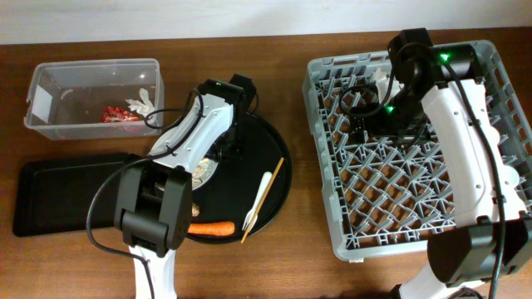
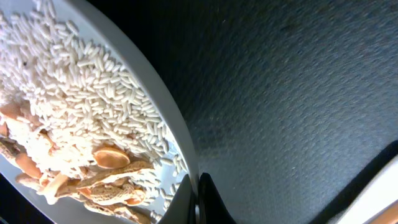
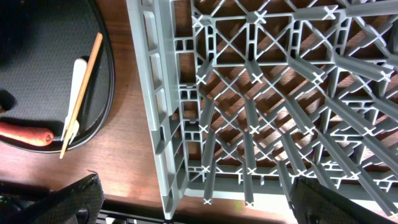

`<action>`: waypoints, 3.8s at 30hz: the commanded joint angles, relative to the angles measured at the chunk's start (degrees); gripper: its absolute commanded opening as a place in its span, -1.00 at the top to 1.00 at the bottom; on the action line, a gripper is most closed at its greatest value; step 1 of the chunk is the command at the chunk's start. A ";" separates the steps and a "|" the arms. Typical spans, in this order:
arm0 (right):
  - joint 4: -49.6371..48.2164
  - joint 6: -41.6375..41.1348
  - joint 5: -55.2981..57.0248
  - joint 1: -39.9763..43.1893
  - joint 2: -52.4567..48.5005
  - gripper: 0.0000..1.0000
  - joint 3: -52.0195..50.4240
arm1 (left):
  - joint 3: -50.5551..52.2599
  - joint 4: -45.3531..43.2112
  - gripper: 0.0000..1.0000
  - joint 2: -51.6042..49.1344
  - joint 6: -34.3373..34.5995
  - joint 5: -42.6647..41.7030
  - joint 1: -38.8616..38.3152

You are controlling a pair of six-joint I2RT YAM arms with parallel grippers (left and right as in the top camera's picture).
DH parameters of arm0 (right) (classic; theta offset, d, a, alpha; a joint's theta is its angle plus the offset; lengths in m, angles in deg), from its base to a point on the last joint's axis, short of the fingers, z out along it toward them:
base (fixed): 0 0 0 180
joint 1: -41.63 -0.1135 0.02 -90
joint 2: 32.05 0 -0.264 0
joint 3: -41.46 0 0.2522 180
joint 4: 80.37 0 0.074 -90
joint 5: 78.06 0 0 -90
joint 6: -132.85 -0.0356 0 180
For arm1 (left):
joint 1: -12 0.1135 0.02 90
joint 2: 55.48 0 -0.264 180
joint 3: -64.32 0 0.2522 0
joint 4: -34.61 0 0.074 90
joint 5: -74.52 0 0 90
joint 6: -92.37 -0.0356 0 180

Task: Sort waste into correct bins and load items into the dishwasher rack
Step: 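Grasp the rim of the grey plate with the left gripper, then carry the grey plate left and tip its rice and shells onto the black tray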

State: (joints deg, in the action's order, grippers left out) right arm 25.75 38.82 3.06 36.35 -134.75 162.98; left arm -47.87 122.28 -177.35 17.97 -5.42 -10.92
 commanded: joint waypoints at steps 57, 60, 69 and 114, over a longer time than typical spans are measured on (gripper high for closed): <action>1.97 0.59 0.57 0.11 -0.24 -0.98 0.00 | -1.55 6.93 1.00 14.82 -14.34 -30.56 43.85; 1.97 0.59 0.57 0.13 -0.24 -0.98 0.00 | -1.55 6.95 1.00 16.13 -16.00 -35.87 46.36; 2.71 0.61 0.59 0.13 -0.24 -0.98 0.00 | -1.53 7.48 1.00 17.44 -20.33 -47.08 53.20; 3.23 0.59 2.08 0.11 -0.24 -0.97 0.00 | 2.64 8.28 0.99 16.50 -30.23 -62.25 66.01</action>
State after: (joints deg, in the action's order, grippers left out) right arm 29.03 38.87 4.28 36.35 -134.86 162.98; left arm -45.23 131.53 -161.39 -12.09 -65.87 54.76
